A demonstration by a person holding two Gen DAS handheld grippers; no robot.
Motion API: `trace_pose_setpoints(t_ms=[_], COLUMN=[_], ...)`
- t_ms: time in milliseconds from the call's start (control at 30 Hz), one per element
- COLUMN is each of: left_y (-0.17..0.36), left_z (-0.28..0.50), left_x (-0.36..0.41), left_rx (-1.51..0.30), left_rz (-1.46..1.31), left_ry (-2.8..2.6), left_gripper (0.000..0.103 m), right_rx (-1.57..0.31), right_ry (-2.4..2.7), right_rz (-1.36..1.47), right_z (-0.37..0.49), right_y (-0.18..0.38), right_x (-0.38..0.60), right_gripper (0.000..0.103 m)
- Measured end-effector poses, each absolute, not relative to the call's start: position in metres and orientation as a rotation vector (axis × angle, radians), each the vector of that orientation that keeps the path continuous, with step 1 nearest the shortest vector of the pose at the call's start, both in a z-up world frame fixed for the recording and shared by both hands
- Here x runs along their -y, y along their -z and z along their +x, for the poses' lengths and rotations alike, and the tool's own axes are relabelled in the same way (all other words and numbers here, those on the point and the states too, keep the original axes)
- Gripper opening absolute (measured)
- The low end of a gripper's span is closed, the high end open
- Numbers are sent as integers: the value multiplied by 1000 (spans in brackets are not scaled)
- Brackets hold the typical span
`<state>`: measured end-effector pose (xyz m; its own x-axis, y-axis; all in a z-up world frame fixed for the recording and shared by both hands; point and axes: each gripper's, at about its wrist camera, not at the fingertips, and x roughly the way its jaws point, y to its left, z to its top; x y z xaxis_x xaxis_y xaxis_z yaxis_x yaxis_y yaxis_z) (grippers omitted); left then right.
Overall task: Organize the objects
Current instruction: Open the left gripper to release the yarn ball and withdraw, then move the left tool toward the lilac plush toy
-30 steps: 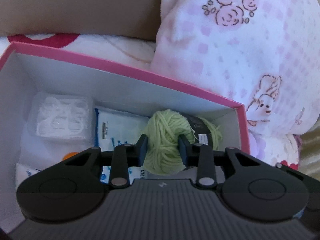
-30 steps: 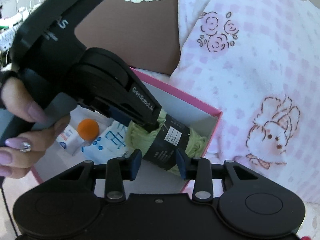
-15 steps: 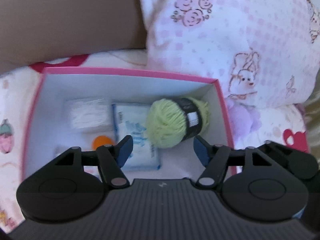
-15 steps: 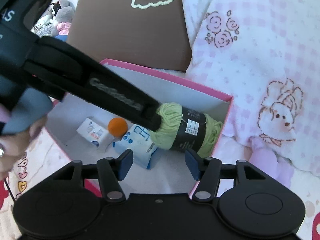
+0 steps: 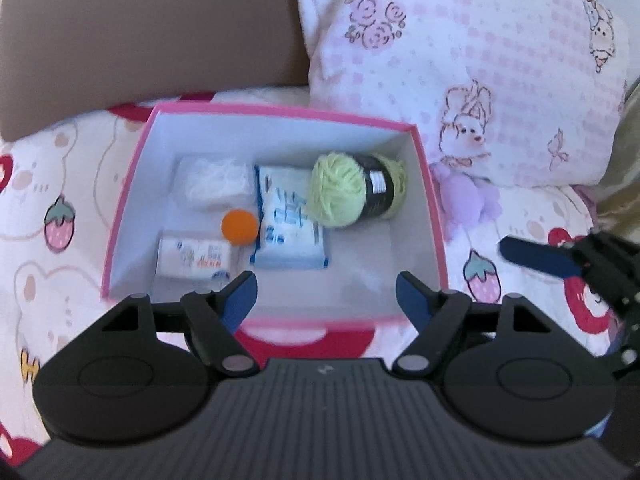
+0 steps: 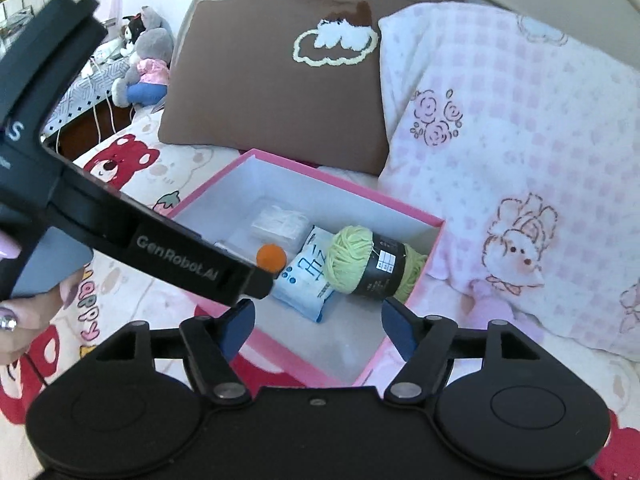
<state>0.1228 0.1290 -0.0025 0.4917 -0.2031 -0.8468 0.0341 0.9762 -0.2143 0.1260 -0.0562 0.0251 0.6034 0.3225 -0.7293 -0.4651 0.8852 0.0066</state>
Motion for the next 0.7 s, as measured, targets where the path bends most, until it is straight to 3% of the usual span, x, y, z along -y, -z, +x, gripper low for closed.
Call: trace_pose_setpoints(t_ms=[700], left_y=[-39], left_z=[22], left_x=[-115], left_rx=[-1015], left_rz=[-107], left_ry=[257], left_gripper=[76], right_rx=[-854], right_ry=[-503], right_rz=[-146], right_z=[49], right_y=[-73], right_x=[86], right_gripper=[76])
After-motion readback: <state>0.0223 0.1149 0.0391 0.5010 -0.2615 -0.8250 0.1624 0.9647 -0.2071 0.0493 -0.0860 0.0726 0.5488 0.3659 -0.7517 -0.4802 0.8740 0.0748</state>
